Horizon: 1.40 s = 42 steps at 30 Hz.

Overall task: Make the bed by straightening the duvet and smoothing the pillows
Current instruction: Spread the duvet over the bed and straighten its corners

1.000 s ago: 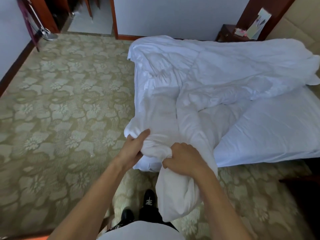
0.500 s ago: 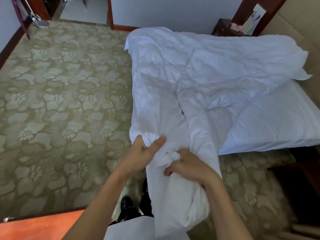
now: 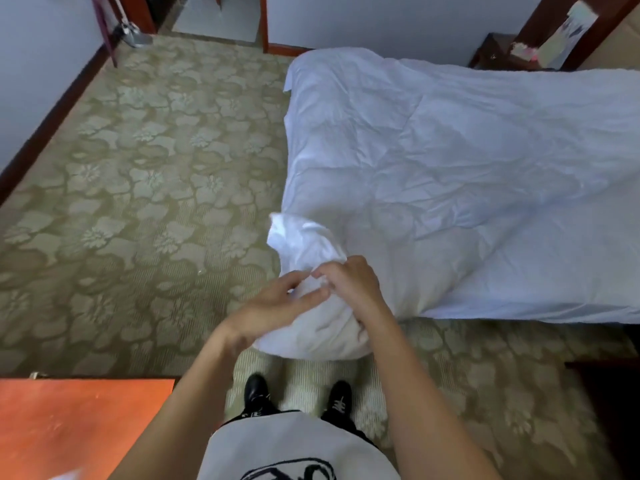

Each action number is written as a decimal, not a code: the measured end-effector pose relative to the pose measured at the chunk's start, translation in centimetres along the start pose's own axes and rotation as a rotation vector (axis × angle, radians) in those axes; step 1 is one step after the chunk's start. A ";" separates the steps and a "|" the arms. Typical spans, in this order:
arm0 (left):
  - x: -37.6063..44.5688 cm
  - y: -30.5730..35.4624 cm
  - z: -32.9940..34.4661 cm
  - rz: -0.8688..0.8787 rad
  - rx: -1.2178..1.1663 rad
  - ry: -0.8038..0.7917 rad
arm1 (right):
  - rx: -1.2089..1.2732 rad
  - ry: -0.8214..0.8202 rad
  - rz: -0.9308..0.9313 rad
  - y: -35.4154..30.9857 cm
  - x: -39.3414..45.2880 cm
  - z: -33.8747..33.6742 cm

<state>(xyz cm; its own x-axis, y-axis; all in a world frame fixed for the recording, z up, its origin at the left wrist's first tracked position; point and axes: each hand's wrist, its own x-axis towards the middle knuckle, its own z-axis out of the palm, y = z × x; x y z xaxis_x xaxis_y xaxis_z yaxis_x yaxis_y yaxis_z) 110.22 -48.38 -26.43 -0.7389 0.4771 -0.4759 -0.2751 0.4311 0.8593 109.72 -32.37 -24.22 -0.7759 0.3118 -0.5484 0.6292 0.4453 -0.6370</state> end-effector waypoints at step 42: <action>-8.3 3.8 16.6 0.264 0.440 0.001 | -0.893 -0.272 -0.530 14.0 -0.6 -18.7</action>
<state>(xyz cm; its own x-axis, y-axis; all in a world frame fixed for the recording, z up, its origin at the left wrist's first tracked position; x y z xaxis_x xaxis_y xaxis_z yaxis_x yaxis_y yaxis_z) 125.51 -37.97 -22.33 -0.7488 0.6125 -0.2533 0.2056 0.5779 0.7898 118.16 -10.62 -22.70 -0.8347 -0.2496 -0.4910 -0.1310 0.9558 -0.2632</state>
